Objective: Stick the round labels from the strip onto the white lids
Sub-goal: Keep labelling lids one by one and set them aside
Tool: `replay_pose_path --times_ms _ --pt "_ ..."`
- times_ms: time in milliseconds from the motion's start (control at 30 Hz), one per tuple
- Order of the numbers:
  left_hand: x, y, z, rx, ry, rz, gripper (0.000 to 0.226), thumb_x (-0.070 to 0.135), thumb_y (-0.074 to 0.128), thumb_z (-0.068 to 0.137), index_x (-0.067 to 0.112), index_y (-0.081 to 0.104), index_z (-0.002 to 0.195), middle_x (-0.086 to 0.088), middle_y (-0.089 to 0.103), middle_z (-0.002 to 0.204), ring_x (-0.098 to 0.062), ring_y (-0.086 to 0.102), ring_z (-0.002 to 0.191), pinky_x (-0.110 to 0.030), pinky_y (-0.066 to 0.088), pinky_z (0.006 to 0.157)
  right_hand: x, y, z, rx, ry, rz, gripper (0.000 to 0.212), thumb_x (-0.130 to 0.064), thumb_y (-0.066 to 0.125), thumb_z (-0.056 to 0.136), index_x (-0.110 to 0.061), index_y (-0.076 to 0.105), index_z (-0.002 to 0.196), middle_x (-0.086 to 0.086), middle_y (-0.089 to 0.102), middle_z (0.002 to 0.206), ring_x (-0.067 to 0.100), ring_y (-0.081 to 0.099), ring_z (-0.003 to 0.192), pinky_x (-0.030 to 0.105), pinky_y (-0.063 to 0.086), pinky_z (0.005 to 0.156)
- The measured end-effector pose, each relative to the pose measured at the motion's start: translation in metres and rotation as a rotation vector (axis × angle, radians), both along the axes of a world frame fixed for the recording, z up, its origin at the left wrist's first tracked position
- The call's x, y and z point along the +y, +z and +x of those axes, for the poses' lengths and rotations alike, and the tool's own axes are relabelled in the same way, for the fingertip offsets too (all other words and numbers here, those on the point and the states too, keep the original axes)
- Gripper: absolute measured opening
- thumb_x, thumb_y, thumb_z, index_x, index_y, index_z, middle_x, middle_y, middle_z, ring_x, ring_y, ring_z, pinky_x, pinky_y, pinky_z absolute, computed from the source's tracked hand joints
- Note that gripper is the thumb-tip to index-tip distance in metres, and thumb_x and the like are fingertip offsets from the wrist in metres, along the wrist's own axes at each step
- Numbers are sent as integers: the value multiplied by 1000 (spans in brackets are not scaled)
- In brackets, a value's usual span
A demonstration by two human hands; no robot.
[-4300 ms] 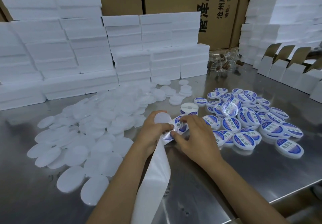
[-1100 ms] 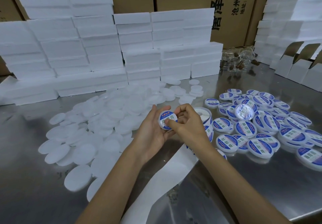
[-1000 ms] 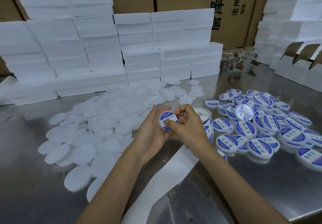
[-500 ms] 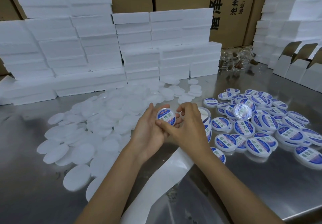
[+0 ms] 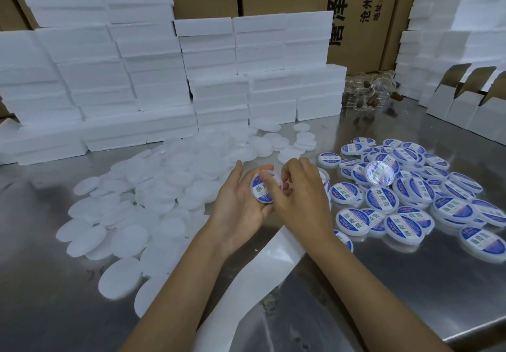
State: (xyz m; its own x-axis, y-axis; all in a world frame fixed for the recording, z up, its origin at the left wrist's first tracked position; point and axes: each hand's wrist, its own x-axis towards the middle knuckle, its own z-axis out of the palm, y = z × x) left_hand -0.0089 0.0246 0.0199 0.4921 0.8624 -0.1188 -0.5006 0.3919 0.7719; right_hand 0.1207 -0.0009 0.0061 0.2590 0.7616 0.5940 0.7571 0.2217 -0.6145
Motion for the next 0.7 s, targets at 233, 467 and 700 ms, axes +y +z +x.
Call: replay_pose_path --times_ms 233,467,700 --pt "-2 2 2 40 13 20 61 56 37 102 6 64 125 -18 67 123 -29 64 113 -40 47 104 -1 -1 -4 -68 -31 10 30 -45 56 96 -17 48 88 -4 50 84 18 50 82 39 46 75" --pt "-5 4 5 -1 47 -21 64 53 38 103 0 57 134 -21 63 127 -32 59 118 -46 40 112 0 -4 4 -52 22 -5 20 -30 50 101 -16 47 88 0 53 85 17 49 82 35 43 69" --pt "-2 8 -2 -62 52 -32 66 53 39 104 -2 54 137 -27 67 121 -39 70 108 -49 52 101 -5 -3 -5 -102 14 -1 50 -70 62 80 -25 45 96 -10 49 90 10 49 83 35 49 68"
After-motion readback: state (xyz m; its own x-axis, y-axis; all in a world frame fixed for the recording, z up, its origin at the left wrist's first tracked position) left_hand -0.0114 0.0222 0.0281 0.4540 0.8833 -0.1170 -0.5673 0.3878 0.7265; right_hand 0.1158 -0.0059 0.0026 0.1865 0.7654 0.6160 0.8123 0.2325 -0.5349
